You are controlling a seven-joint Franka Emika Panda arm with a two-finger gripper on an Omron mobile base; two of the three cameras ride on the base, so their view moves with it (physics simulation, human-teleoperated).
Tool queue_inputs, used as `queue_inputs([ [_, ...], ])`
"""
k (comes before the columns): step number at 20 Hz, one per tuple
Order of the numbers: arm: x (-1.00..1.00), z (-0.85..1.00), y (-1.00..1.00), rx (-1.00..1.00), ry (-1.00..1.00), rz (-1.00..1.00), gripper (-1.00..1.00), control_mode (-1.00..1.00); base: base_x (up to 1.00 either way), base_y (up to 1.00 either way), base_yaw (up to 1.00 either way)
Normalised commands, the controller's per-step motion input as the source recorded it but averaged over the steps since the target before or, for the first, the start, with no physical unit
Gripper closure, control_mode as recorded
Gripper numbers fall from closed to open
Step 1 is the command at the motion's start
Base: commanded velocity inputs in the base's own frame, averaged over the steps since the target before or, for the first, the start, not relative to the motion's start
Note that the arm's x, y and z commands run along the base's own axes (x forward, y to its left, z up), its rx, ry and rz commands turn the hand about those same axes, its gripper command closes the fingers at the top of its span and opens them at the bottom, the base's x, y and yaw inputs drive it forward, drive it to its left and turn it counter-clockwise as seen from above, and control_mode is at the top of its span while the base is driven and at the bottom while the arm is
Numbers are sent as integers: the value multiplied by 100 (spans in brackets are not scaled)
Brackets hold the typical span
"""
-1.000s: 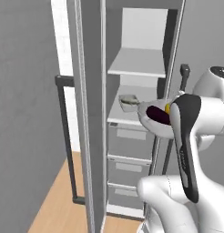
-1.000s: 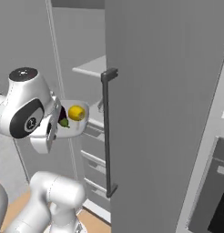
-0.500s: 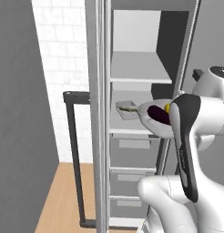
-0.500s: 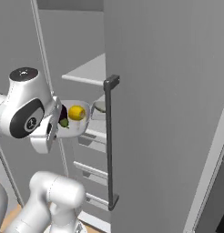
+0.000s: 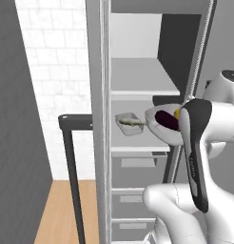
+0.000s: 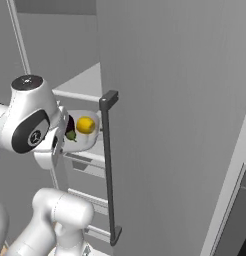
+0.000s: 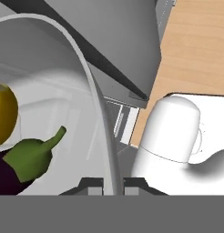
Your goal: Take the meat container that has the fish and place it on the second highest rack of the freezer. Then take the vegetable container that has the lemon and eggplant and place it on the highest rack of the freezer.
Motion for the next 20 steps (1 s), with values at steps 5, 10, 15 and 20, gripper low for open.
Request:
queue_inputs([
  [5,0,0,0,0,0,0,100,100,14,33,-3],
  [10,0,0,0,0,0,0,100,100,0,0,0],
  [15,0,10,42,0,-13,-1,100,-100,0,0,0],
  [20,37,36,20,0,-19,-10,100,-100,0,0,0],
])
